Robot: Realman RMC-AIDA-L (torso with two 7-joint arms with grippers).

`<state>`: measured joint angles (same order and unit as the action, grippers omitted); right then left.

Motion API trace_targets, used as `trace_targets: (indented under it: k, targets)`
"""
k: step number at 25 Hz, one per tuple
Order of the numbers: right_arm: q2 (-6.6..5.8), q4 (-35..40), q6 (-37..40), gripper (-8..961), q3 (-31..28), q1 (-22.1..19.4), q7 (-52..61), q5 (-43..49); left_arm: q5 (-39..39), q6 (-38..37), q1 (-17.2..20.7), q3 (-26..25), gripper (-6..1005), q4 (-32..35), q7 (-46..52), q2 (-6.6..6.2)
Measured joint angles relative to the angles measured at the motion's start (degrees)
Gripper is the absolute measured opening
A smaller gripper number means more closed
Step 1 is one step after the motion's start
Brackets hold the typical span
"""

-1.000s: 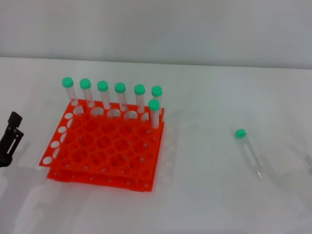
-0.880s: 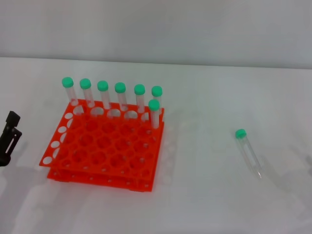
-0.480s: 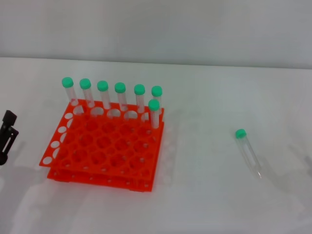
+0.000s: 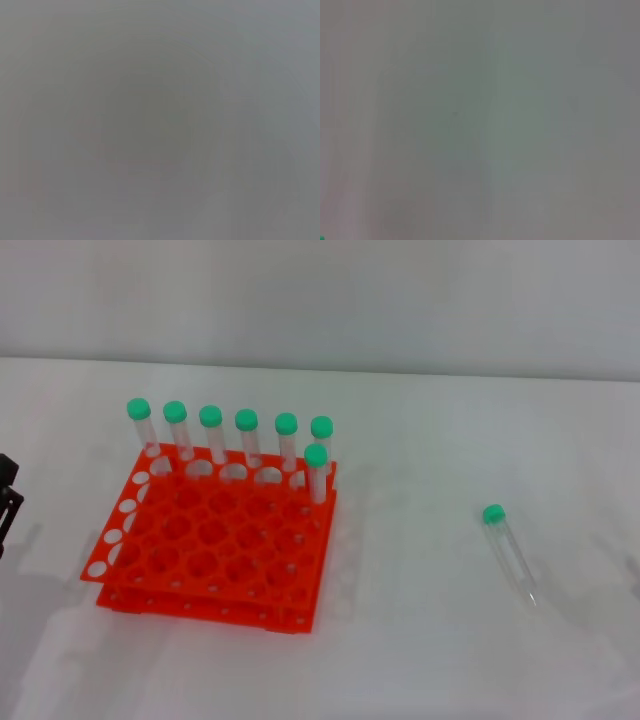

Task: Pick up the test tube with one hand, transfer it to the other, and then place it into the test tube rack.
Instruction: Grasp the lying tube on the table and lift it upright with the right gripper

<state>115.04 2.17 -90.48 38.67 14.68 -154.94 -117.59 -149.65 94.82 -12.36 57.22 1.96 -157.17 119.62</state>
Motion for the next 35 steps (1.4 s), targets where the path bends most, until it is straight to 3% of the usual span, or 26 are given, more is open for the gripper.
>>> trace_targets:
  k: [15,35]
  targets:
    - [0.0,0.2,-0.4,858,0.0,0.3,-0.6,-0.8,-2.8,-1.1,-2.0,0.0,765,-1.3,0.2,0.09]
    - [0.01,-0.4,-2.2,858,0.0,-0.8,-0.6,-0.7,-2.7,2.3,-0.7,0.0,761,-2.3,0.3,0.17]
